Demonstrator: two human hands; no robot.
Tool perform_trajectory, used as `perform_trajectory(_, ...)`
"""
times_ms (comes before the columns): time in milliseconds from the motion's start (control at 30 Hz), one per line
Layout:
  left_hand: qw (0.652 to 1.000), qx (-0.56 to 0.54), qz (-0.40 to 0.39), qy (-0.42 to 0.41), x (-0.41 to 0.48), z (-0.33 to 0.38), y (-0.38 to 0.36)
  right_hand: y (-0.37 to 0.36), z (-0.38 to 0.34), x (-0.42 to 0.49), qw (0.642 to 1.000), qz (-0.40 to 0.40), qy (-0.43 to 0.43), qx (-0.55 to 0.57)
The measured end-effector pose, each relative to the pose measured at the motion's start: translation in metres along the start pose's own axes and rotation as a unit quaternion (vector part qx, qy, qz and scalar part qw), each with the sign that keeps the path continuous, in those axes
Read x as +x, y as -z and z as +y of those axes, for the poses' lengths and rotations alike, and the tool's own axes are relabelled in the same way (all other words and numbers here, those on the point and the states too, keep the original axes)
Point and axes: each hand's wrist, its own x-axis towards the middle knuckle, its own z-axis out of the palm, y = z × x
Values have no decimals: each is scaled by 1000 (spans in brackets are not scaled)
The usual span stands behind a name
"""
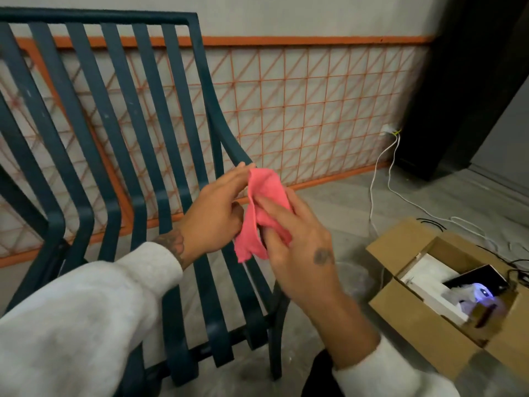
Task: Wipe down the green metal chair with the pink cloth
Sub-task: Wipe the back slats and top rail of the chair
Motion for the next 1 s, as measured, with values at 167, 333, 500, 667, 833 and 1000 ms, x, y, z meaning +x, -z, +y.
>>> perform_trajectory(167, 996, -77, -32, 22, 7, -10, 14, 18, -16, 88, 971, -177, -143, 65)
perform_trajectory(333, 998, -38, -54, 21, 14, -12, 23, 14, -13, 38, 990, -113, -70, -40)
perform_trajectory(500, 998, -35, -47, 9, 12, -16, 18, 26, -15, -11, 959, -113, 7, -260)
perform_trajectory(667, 994, -5, -107, 22, 19, -12, 32, 32, -42, 42, 955, -204, -87, -198)
perform_trajectory(833, 985, 18, -169, 31, 23, -4, 61, 1, -45, 112, 907, -291, -126, -277)
perform_trajectory(1000, 959, 185, -171, 131, 5, -51, 137, -32, -42, 152, 873, -322, -124, -344)
